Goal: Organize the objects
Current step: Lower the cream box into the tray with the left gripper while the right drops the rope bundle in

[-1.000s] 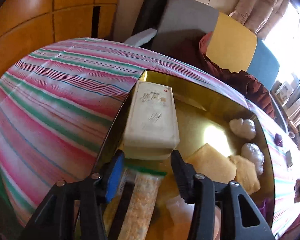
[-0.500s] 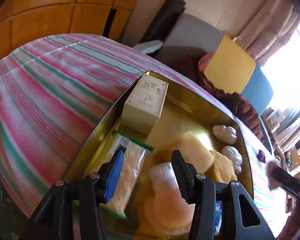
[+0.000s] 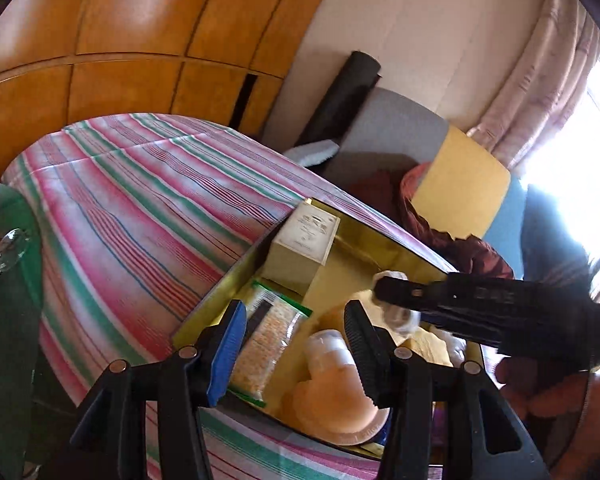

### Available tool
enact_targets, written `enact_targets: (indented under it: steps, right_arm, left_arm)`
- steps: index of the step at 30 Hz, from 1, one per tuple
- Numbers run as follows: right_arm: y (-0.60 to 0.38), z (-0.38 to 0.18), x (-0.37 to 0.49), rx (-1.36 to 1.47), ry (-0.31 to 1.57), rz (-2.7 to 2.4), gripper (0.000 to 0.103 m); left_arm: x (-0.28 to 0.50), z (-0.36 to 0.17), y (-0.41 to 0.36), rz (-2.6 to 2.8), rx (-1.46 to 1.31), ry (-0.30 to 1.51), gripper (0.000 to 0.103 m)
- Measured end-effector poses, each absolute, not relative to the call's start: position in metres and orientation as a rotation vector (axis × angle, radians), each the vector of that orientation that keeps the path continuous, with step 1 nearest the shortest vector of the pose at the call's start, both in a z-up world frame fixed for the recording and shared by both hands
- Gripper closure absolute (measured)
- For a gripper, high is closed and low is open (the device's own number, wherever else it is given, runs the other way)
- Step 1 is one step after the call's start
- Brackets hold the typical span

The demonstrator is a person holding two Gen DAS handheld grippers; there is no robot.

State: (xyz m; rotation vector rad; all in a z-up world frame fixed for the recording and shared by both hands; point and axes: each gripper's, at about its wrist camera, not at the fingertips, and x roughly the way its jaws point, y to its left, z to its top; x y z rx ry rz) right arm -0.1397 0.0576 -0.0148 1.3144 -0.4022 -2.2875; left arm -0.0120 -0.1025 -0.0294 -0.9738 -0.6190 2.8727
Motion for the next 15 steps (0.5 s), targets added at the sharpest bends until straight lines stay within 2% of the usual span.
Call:
enact_targets:
  steps: [3,5,15]
  right_arm:
    - [0.045,-0.018,-0.146,1.290,-0.412,-2.297,0.070]
    - [0.039,-0.020,-0.150,1.303,-0.412,-2.299,0.057]
    - [0.069,0.005,-0.108,1.200,-0.352,-2.393,0.049]
  left_arm:
    - [-0.014,-0.029,-0.106,2.885,-0.982,-0.623,0.051]
    - [-0.013,-0.030,-0.108,2.888,-0.993,-0.626,0.051]
    - [-0.011,-0.033,-0.100,2.835,-0.993,-0.609,0.051]
